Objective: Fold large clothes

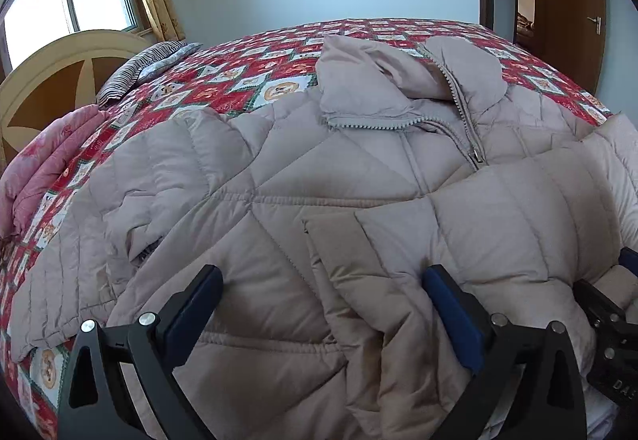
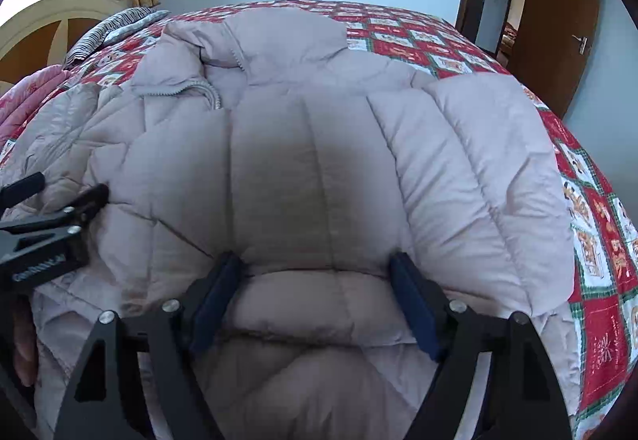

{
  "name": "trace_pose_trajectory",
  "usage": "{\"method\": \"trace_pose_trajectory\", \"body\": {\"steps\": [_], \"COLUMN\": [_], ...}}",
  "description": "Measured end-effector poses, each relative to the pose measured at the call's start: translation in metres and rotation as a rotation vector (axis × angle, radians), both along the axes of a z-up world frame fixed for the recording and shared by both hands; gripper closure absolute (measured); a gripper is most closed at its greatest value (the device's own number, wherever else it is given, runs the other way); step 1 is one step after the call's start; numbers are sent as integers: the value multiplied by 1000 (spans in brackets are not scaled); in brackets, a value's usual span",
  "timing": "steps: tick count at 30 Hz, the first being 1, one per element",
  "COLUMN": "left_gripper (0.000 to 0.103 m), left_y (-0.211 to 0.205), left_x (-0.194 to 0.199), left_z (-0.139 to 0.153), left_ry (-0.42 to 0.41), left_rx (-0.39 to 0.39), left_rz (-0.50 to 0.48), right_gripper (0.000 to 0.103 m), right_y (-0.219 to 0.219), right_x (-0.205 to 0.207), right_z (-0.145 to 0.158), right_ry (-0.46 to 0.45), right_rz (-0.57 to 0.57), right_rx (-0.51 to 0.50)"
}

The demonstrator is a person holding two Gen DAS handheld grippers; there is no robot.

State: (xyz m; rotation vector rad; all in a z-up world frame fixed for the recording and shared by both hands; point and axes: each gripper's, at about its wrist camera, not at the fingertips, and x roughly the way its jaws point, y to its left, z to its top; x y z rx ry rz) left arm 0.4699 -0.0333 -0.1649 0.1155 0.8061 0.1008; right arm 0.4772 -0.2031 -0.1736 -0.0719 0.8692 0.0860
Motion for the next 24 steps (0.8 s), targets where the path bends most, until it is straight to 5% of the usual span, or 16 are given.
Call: {"method": "trace_pose_trajectory", "body": {"steps": [5, 10, 18, 24], "left_gripper": [2, 2, 2, 2], "left_y": [22, 86, 278, 389], "left_x": [-34, -74, -104, -125], "left_z": [30, 52, 26, 20], "left_ry": [-57, -139, -32, -14], "left_rx": [15, 125, 244, 103], "left_rz": [-12, 68, 454, 679], "right_gripper": [20, 19, 18, 18], "right_y": [0, 3, 3, 4], "right_x": [2, -4, -7, -7], "right_z": [-3, 0, 1, 1], "right_ry": [-6, -16, -25, -29], "right_rz": [-1, -5, -6, -8], "right_rx": [-18, -14, -17, -29]}}
